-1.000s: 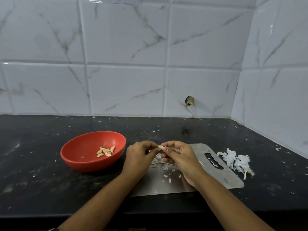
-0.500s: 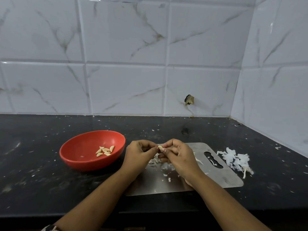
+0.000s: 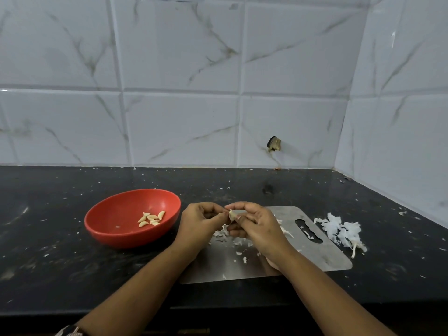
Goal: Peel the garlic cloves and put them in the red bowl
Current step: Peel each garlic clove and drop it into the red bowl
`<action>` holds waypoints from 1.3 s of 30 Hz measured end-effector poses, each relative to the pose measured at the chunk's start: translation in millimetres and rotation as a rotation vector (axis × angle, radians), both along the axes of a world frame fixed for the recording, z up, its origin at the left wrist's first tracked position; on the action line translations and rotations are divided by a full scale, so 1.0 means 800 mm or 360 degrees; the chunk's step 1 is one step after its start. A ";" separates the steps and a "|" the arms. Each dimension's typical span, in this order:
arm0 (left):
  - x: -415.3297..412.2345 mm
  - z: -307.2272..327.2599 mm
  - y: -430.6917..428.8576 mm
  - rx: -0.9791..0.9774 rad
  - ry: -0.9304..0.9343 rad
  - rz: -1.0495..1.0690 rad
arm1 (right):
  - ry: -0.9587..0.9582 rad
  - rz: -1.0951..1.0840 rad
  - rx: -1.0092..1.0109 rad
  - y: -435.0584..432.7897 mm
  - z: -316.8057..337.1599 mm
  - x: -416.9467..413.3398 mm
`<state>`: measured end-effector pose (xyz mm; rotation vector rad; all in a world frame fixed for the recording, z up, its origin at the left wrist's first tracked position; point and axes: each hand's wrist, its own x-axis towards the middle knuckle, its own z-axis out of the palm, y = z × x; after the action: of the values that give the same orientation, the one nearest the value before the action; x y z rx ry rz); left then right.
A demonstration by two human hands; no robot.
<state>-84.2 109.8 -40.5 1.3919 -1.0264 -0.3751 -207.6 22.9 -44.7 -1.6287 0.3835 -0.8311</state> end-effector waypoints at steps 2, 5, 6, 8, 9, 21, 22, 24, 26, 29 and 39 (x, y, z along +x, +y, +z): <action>0.001 -0.001 0.000 0.0027 -0.0042 0.0039 | -0.0016 0.0027 0.0060 -0.001 0.001 -0.001; 0.001 -0.001 0.000 0.0095 -0.0180 0.0113 | 0.0011 0.0079 0.0071 -0.002 0.001 -0.002; 0.001 -0.001 0.000 0.0108 -0.0214 0.0127 | 0.0033 0.0100 0.0070 -0.001 0.002 -0.003; 0.001 -0.001 0.000 0.0119 -0.0279 0.0158 | 0.0074 0.0143 0.0081 -0.001 0.002 -0.003; 0.000 -0.001 0.001 0.0120 -0.0309 0.0174 | 0.0092 0.0162 0.0084 -0.001 0.003 -0.003; 0.000 -0.007 -0.005 0.0169 -0.0529 0.0391 | 0.0157 -0.0026 -0.0156 0.000 -0.008 0.006; 0.000 -0.007 -0.005 0.0175 -0.0547 0.0430 | 0.0144 -0.0059 -0.0175 0.001 -0.008 0.006; 0.003 -0.005 -0.004 0.0171 -0.0531 0.0541 | 0.0099 -0.0142 -0.0186 0.000 -0.007 0.004; 0.009 -0.006 -0.003 0.0192 -0.0504 0.0593 | 0.0064 -0.0186 -0.0168 -0.002 -0.006 0.002; 0.009 -0.011 -0.003 0.0268 -0.0660 0.0516 | 0.0085 -0.0119 -0.0180 -0.001 -0.008 0.002; 0.003 -0.014 -0.003 0.0080 -0.0718 0.0304 | -0.0028 -0.0237 -0.0167 -0.003 -0.003 -0.002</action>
<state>-81.5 107.4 -51.9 1.6467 -1.2380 0.0617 -209.3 20.6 -47.3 -1.7037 0.4596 -0.9908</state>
